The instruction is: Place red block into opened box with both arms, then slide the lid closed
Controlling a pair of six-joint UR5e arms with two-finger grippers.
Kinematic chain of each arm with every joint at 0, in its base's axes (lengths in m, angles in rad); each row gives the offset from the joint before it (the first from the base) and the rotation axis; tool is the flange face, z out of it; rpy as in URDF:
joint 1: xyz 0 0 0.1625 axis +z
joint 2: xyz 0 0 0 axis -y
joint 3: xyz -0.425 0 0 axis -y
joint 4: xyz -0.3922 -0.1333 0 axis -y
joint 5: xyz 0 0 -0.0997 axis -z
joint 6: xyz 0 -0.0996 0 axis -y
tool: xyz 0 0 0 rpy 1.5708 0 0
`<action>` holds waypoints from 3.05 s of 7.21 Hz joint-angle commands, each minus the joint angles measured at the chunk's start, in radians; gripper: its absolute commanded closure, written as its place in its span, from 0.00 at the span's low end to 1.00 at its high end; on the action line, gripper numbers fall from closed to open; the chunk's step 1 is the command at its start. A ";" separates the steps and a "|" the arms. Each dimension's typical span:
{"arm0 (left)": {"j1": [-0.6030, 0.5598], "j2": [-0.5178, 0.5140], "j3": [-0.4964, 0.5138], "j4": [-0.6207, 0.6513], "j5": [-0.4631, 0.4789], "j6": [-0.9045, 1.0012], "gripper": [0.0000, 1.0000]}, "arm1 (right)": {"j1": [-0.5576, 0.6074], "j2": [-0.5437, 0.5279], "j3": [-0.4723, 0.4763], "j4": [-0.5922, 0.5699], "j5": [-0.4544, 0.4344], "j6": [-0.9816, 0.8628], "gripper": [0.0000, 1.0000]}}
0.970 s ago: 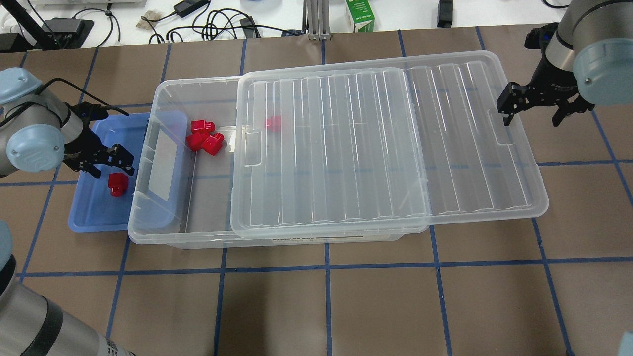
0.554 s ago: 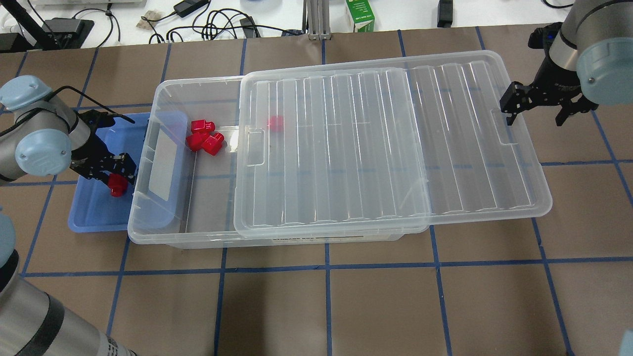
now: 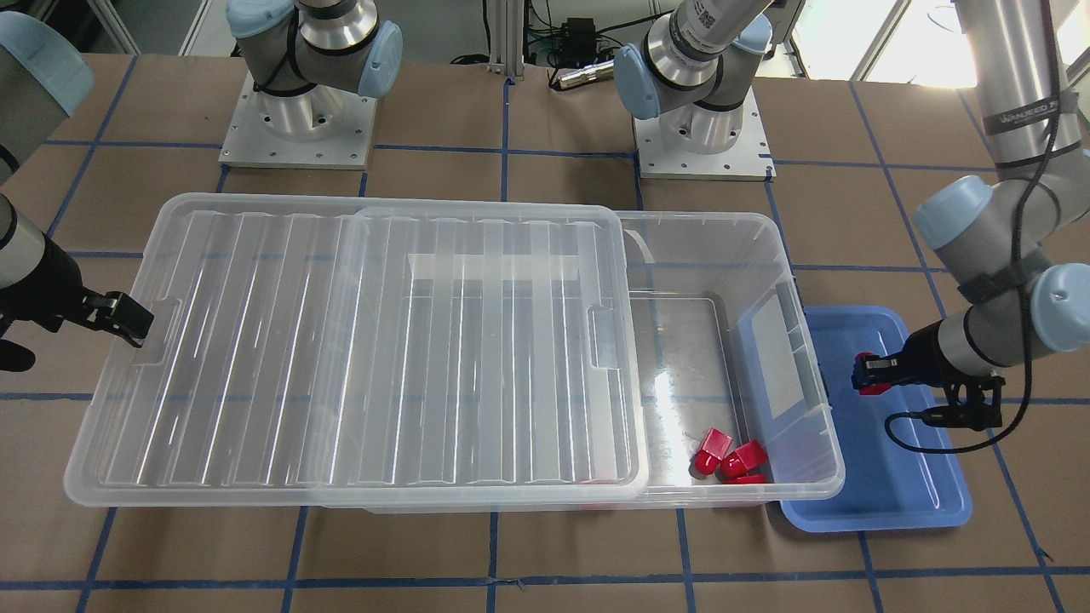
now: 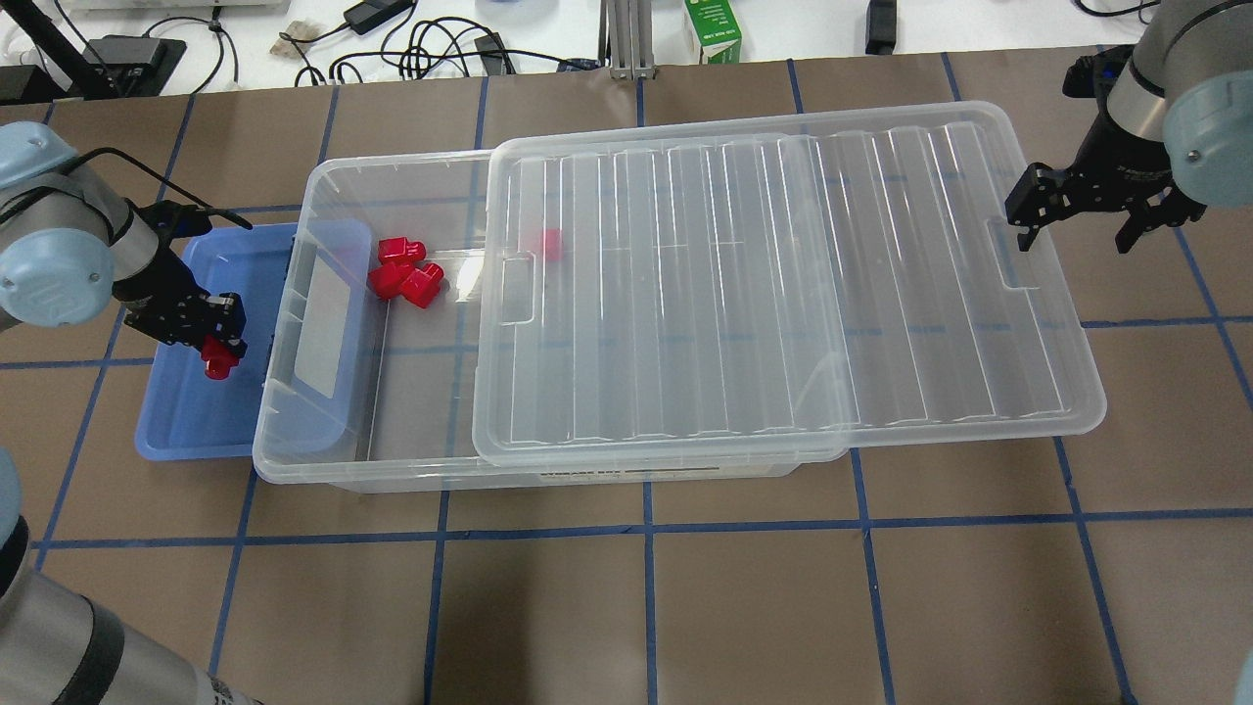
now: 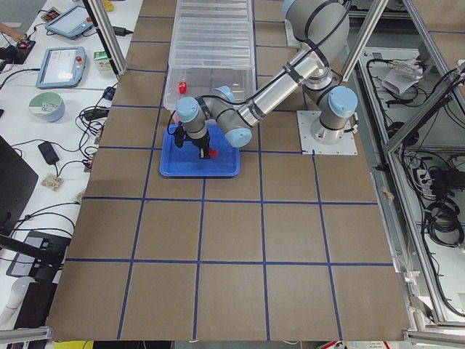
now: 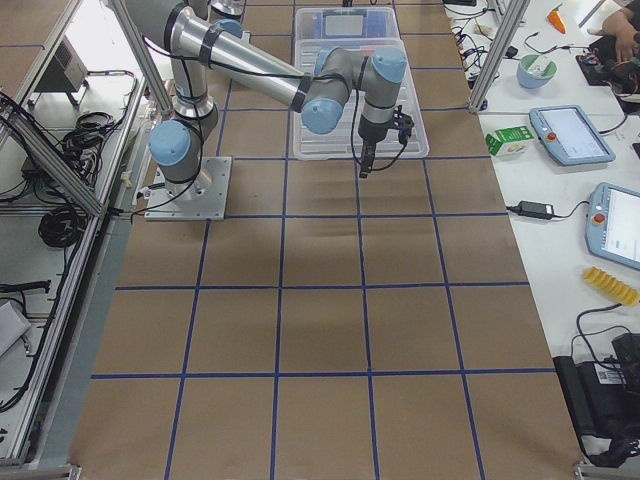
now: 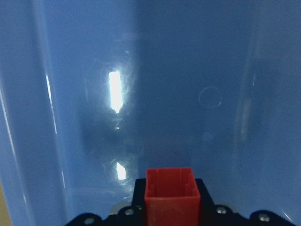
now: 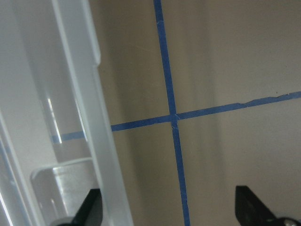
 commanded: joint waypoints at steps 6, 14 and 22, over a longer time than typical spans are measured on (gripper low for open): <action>-0.331 0.185 0.141 -0.275 -0.021 -0.223 0.90 | 0.210 -0.207 -0.180 0.279 0.186 0.120 0.00; -0.415 0.172 -0.208 0.137 -0.021 -0.364 0.92 | 0.319 -0.179 -0.180 0.249 0.086 0.236 0.02; -0.418 0.161 -0.236 0.174 -0.019 -0.384 0.00 | 0.137 -0.090 -0.339 0.384 0.091 0.123 0.00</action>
